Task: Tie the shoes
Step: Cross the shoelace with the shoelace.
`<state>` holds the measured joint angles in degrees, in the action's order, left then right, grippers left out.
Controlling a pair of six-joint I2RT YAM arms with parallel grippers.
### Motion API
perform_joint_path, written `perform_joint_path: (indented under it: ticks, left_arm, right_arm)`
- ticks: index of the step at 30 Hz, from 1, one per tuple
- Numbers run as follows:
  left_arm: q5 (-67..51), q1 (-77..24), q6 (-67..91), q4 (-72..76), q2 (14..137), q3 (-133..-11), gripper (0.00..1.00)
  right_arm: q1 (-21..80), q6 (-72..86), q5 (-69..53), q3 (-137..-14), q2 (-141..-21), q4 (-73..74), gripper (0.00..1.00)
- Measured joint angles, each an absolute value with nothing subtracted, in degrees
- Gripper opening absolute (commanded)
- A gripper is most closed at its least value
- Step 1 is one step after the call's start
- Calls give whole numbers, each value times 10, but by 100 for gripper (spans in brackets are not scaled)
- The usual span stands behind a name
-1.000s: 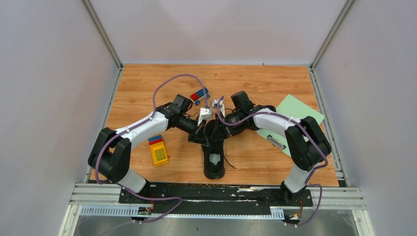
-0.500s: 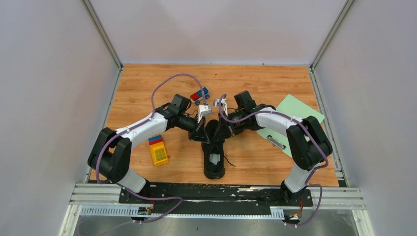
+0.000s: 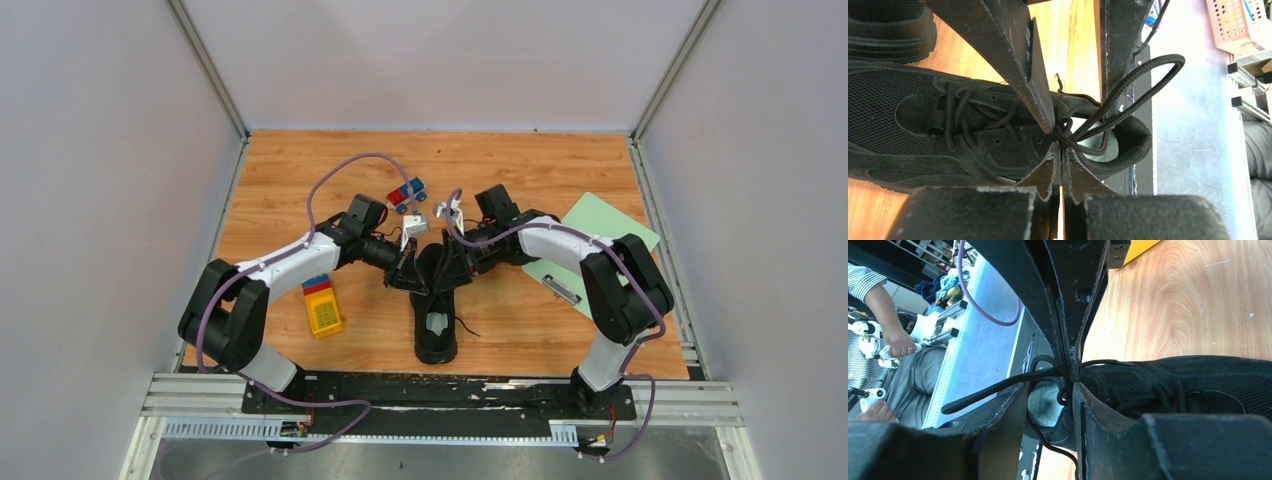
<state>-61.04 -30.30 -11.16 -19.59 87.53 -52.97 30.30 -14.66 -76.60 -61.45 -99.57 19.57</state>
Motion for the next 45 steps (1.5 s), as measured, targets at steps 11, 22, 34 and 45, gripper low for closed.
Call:
perform_joint_path:
  ticks: [11,22,34,45]
  left_arm:
    - [-615,-303,-106,-193,875,-529,0]
    - [-612,-303,-106,-194,875,-529,0]
    - [-610,-303,-91,-194,875,-529,0]
    - [-600,-303,-98,-207,865,-529,0]
  right_arm:
    - [305,-157,-775,-634,-1022,220,47]
    - [322,-174,-774,-637,-1022,230,49]
    - [329,-177,-731,-637,-1021,230,18]
    - [329,-166,-726,-639,-1021,227,8]
